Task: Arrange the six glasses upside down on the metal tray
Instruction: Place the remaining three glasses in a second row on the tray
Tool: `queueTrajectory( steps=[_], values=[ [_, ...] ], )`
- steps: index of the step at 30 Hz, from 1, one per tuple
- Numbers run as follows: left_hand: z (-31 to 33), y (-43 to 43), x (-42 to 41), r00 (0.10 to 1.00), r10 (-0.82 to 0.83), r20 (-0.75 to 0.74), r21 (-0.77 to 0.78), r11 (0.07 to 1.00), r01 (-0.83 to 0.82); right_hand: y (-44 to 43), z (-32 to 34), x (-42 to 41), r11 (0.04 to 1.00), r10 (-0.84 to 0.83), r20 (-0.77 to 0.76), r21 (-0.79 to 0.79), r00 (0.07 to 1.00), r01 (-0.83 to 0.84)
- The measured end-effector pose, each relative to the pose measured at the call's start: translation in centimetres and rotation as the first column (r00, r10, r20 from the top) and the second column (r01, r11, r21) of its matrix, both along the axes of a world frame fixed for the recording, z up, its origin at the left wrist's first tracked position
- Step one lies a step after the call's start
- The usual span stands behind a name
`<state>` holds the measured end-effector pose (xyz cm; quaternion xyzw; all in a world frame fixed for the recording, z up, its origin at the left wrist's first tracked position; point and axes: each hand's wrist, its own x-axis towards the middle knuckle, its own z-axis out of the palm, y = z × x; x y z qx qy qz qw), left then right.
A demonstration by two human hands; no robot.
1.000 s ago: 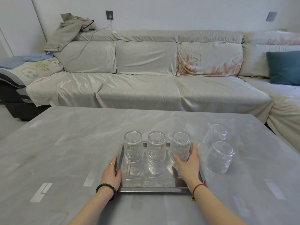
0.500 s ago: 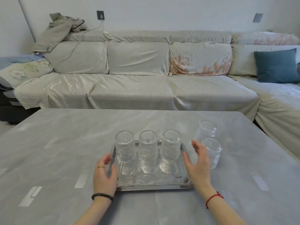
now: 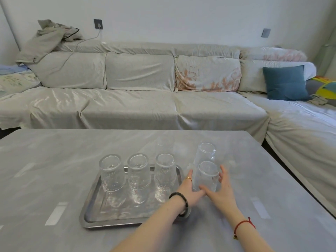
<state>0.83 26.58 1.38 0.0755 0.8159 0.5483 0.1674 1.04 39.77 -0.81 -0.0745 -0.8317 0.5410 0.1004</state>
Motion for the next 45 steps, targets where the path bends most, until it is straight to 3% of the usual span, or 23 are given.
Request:
queueTrajectory(
  steps=[7, 12, 17, 20, 23, 31, 41, 45],
  values=[
    [0.4, 1.8, -0.4, 0.995, 0.074, 0.066, 0.068, 0.995, -0.078, 0.4, -0.2, -1.0, 0.998, 0.017, 0.002, -0.063, 1.0, -0.016],
    [0.7, 0.8, 1.4, 0.992, 0.116, -0.042, 0.14, 0.984, -0.109, -0.8, 0.1, 0.7, 0.991, -0.047, -0.118, -0.133, 0.992, 0.031],
    [1.1, -3.2, 5.1, 0.916, 0.341, -0.21, 0.326, 0.908, -0.263, -5.8, 1.8, 3.9, 0.982, 0.005, -0.123, -0.188, 0.992, -0.028],
    [0.3, -8.3, 7.1, 0.851, 0.478, -0.22, 0.385, 0.844, -0.374, -10.7, 1.9, 5.1, 0.985, 0.098, -0.12, -0.13, 0.988, -0.114],
    [-0.8, -13.5, 8.6, 0.815, 0.546, -0.193, 0.365, 0.811, -0.457, -15.8, 1.7, 5.9, 0.977, 0.204, -0.144, -0.035, 0.968, -0.211],
    [-1.8, -22.1, 9.8, 0.747, 0.633, -0.203, 0.259, 0.77, -0.583, -24.4, 0.7, 6.0, 0.931, 0.364, -0.05, -0.026, 0.93, -0.365],
    [-2.3, -24.3, 8.9, 0.79, 0.575, -0.211, 0.171, 0.818, -0.55, -26.5, -0.1, 5.1, 0.925, 0.379, -0.006, -0.009, 0.925, -0.379],
    [-2.1, -24.3, 8.7, 0.807, 0.54, -0.239, 0.14, 0.842, -0.521, -25.6, 0.4, 4.9, 0.881, 0.471, 0.014, 0.04, 0.882, -0.471]
  ],
)
